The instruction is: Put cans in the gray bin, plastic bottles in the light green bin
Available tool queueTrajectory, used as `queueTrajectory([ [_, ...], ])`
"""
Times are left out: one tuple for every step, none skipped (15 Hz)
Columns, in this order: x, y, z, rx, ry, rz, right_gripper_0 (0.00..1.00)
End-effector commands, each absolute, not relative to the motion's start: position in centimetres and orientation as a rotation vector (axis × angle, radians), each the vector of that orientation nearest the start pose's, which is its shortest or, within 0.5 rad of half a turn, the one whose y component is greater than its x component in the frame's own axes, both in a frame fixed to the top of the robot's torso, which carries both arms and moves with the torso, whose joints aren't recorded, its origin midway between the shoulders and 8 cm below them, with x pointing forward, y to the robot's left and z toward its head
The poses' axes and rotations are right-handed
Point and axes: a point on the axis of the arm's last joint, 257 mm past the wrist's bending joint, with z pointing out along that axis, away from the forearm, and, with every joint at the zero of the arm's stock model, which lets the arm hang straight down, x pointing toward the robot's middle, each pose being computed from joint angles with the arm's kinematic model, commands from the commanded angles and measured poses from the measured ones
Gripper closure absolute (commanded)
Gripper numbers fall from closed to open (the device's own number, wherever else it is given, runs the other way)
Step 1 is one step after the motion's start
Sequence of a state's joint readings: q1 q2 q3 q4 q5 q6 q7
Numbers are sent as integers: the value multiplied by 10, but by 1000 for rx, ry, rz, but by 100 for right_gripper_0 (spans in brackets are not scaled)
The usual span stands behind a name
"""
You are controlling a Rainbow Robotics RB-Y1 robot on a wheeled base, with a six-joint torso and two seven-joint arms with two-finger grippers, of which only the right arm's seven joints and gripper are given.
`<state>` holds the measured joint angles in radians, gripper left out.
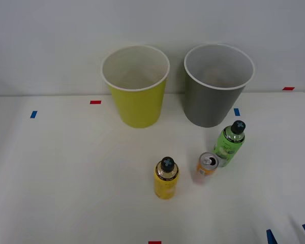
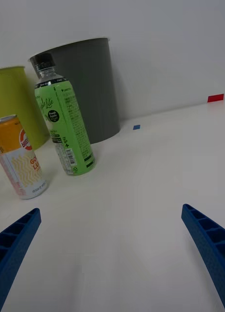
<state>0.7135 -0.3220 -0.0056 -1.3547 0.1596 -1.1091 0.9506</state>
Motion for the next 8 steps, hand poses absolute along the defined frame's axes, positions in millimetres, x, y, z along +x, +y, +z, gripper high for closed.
queueTrajectory([
  [221,-327,-318,-13,1474,295,0],
  [223,-324,-318,-10,1469,303,0],
  [223,-321,-318,-6,1466,308,0],
  [223,-317,-320,1,1467,314,0],
  [222,-314,-321,13,1466,324,0],
  [222,-311,-322,20,1466,329,0],
  [222,-308,-322,27,1463,330,0],
  [222,-304,-323,35,1461,338,0],
])
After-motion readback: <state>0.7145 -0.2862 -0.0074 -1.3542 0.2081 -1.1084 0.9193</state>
